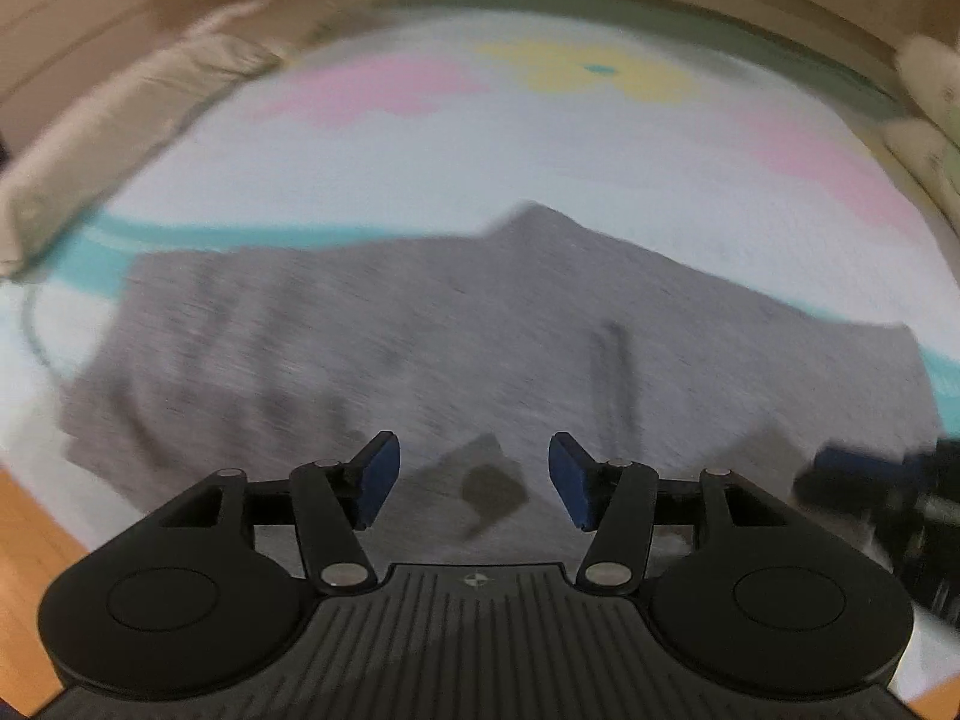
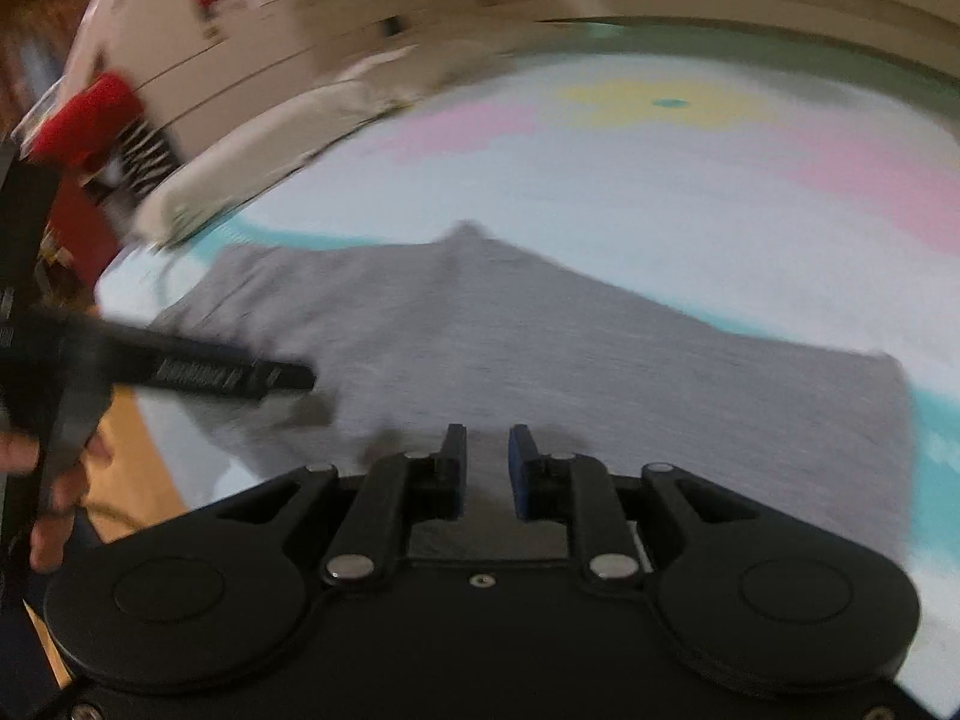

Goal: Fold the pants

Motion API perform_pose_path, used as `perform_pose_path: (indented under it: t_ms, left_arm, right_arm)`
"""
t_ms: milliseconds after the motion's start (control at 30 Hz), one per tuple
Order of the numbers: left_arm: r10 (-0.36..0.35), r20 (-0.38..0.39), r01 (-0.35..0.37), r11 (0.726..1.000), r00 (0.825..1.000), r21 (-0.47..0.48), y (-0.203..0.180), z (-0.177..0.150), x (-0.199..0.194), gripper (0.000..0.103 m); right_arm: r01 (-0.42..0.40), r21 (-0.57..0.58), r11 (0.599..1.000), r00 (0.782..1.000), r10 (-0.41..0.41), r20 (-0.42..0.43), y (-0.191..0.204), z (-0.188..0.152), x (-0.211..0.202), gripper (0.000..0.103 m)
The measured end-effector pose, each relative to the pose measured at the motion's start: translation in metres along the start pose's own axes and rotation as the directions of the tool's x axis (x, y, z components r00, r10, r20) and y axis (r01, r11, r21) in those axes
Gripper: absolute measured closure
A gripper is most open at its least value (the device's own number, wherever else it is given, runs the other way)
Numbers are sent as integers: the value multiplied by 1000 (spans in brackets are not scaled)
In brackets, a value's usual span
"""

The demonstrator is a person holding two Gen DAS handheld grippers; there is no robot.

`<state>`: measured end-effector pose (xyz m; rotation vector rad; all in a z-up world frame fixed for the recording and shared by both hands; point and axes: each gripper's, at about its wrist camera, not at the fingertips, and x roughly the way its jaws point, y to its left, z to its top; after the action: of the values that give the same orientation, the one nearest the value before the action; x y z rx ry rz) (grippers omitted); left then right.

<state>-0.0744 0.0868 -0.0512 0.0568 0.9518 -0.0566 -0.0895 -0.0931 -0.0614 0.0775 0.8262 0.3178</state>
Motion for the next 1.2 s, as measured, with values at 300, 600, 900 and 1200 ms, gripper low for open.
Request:
perform_pose_path:
  t_ms: [300,600,900,1200]
  left_arm:
    - [84,10,-80,975,996,-208,77,2,-2,46]
    - [112,-9,-108,931,994,-348,135,-9,5,43]
    - [113,-62,-129,880,992,-457,169,-25,10,40]
    - [17,-86,-68,768,996,-637,198,-35,38,29]
  right_arm:
    - [26,-338,941,997,-47,-55,61,-24,25,54]
    - [37,-314,949,996,-59,-61,58,-21,31,61]
    - [4,-264,964,996,-28,-86,49,-13,34,88]
    - [3,-275,961,996,-28,-87,50,-16,36,86]
